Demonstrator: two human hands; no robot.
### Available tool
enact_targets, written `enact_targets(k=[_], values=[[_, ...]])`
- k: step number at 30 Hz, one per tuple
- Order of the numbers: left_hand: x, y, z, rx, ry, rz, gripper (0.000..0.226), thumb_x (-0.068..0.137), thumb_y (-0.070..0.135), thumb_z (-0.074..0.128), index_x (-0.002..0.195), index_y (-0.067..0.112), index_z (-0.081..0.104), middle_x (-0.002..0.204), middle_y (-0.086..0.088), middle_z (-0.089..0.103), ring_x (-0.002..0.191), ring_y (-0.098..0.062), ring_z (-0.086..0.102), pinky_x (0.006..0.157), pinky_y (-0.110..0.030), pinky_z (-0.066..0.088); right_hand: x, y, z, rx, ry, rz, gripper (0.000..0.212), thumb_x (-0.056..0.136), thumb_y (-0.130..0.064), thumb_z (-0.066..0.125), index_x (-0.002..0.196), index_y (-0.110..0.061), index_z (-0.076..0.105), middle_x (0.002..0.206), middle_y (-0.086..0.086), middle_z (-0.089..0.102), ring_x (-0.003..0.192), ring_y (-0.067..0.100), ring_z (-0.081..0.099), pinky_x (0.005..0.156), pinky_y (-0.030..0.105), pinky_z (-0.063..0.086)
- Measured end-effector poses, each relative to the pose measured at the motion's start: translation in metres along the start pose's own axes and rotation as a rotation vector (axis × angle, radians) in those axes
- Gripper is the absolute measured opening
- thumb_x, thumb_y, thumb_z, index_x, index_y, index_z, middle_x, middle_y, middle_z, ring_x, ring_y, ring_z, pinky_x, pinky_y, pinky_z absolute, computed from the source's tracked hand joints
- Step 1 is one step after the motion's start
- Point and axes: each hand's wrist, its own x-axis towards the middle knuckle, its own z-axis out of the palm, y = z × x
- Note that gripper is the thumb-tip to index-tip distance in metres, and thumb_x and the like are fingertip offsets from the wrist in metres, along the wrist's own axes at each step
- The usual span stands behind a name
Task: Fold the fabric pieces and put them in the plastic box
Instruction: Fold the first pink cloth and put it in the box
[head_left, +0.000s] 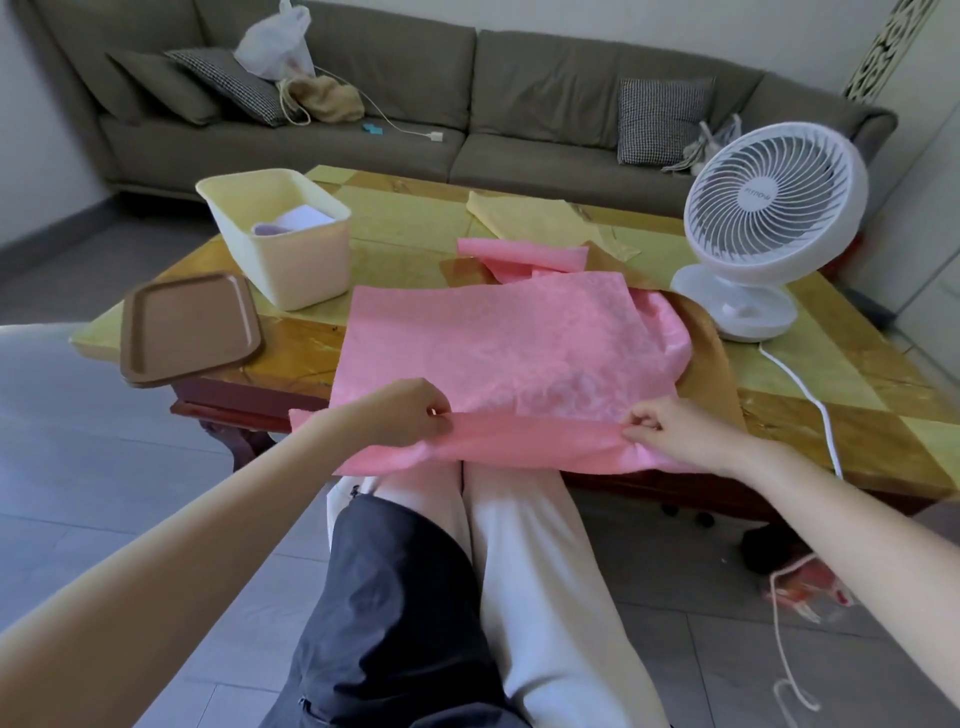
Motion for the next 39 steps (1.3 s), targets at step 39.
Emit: enact_targets(k=[39], values=[[0.281,-0.1,-0.049,0.161,0.272,-0.201,0.023,0.094,0.014,0.042,0.11,0.01,0.059,0.117,-0.014,0.057,0.104,-0.033,0.056,0.091,-0.038,0.038,0.319,-0.032,-0.021,-0.567,0.34,0.047,0.025,0.095,-0.01,0.045,0.116,-0.007,0.057,0.12,0.011,0.059,0.116,0.029,0.051,0.095,0.038,0.037]])
